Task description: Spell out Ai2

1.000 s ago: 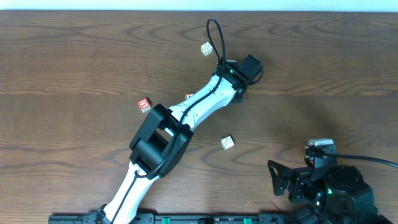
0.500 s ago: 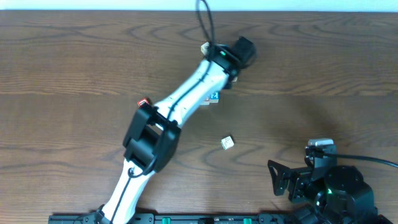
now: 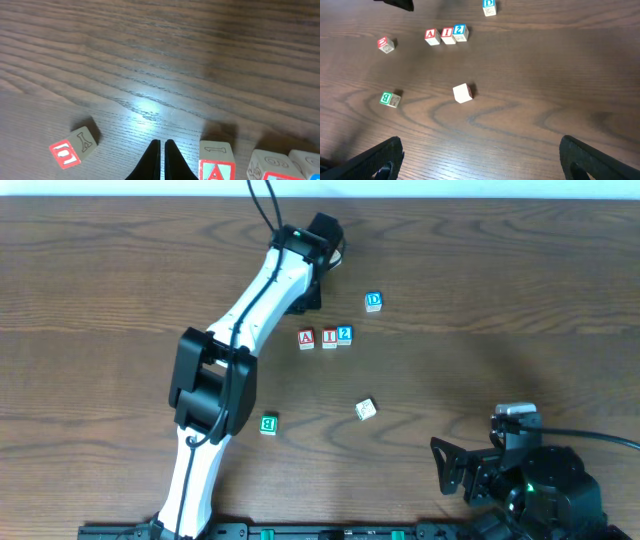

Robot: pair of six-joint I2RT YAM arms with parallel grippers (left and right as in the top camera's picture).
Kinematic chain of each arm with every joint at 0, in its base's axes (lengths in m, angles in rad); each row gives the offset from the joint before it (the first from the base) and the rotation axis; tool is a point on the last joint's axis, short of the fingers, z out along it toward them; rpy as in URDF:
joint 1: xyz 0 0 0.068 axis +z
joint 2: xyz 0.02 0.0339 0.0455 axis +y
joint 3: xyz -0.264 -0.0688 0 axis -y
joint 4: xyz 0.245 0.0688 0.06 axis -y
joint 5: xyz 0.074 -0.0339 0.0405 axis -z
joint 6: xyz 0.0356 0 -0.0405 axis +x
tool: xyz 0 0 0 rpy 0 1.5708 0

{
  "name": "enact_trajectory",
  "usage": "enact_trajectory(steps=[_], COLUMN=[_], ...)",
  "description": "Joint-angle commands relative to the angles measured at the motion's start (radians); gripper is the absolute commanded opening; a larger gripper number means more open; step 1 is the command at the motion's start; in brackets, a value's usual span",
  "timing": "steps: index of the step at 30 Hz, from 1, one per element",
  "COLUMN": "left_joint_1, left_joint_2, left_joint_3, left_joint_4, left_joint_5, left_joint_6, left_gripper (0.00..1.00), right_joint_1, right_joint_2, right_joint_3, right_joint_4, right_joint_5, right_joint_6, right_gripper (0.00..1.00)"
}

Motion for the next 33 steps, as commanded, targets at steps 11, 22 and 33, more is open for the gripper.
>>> enact_trajectory(steps=[11,22,33], left_joint_1=[0.043,0.055,0.056], left_joint_2=[-0.051,-0.058,-0.271], left_joint_3=[-0.048,-0.059,-0.413], left_joint_4=[0.049,0.074,0.317], left_joint_5=[0.102,0.119,0.134], left_joint_6=[0.029,-0.015,-0.028], left_gripper=[0.06,0.06,0.06], right_joint_1=[-0.001,-0.001,-0.001], right_joint_2=[0.000,0.000,0.000], right_joint_3=[-0.004,-0.004,-0.004], right_joint_4=[-0.003,-0.003,-0.003], right_joint_5=[0.010,0.010,0.010], right_joint_6=[-0.011,-0.011,-0.011], right_gripper=[0.99,0.99,0.99])
